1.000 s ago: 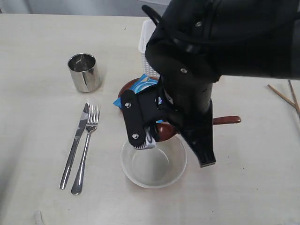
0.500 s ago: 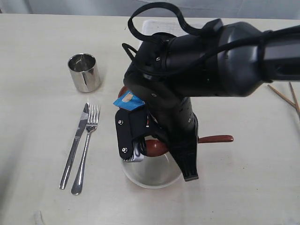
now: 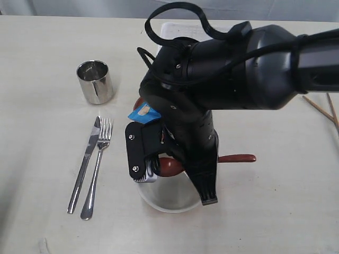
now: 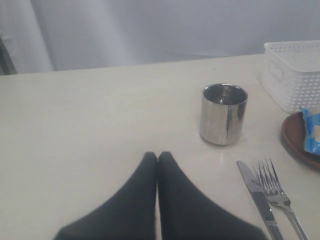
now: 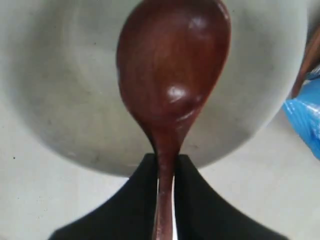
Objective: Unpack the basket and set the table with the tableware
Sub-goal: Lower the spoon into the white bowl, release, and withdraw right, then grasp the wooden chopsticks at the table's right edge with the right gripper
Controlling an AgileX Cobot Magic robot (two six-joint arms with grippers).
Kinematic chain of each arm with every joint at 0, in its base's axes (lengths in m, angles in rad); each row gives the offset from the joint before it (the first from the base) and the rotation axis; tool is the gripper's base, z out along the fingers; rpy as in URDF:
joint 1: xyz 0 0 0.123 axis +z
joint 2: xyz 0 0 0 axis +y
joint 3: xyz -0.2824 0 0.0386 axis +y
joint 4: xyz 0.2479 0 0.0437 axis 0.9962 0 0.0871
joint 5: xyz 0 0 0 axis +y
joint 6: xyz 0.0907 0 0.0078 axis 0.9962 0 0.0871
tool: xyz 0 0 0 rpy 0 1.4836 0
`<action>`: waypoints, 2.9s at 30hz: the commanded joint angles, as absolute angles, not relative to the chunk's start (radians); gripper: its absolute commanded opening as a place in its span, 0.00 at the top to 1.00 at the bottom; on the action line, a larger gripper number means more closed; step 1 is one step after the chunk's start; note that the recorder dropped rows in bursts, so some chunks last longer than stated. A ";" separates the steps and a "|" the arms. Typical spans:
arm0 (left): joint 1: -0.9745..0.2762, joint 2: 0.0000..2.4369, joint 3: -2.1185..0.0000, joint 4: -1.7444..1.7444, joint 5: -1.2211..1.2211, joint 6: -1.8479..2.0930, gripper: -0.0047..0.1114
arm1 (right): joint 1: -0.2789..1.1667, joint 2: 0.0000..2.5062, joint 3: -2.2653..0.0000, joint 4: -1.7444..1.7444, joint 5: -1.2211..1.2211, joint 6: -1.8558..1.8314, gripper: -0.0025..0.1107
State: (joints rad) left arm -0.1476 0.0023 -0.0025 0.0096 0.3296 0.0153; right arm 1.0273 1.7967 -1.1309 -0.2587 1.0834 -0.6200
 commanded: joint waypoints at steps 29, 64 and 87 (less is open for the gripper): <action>-0.153 0.000 0.000 0.007 0.321 0.011 0.96 | 1.073 1.718 -1.127 -0.362 1.194 -0.491 0.62; -0.153 0.000 0.000 0.007 0.321 0.011 0.96 | 0.013 1.860 -1.127 -0.309 0.978 -0.058 0.44; -0.153 0.000 0.000 0.007 0.321 0.011 0.96 | 0.013 2.078 -1.127 -0.499 0.870 -0.101 0.49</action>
